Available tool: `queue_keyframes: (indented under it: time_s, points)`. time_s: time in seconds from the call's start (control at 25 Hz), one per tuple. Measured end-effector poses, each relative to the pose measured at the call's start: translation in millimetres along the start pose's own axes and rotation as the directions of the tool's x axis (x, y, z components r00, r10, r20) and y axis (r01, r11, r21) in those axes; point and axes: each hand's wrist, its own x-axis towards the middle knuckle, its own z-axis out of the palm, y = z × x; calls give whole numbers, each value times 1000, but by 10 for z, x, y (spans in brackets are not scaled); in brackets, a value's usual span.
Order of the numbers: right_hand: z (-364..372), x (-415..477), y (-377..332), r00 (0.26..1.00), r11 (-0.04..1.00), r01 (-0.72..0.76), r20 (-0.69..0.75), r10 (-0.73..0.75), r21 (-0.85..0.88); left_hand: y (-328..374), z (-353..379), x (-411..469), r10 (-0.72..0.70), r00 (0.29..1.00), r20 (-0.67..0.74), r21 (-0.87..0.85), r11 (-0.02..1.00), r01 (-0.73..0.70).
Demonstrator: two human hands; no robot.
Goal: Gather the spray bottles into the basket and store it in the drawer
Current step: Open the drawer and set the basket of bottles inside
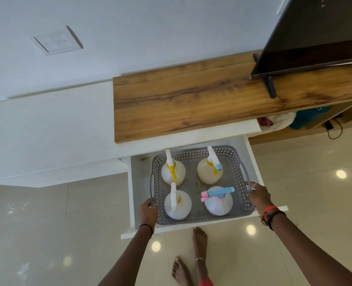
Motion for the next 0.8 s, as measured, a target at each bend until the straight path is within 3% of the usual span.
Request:
queue_keyframes:
  time_s: [0.8]
  points:
    - [614, 954, 190, 999, 999, 45, 18, -45, -12, -472, 591, 910, -46, 998, -32, -111, 993, 42]
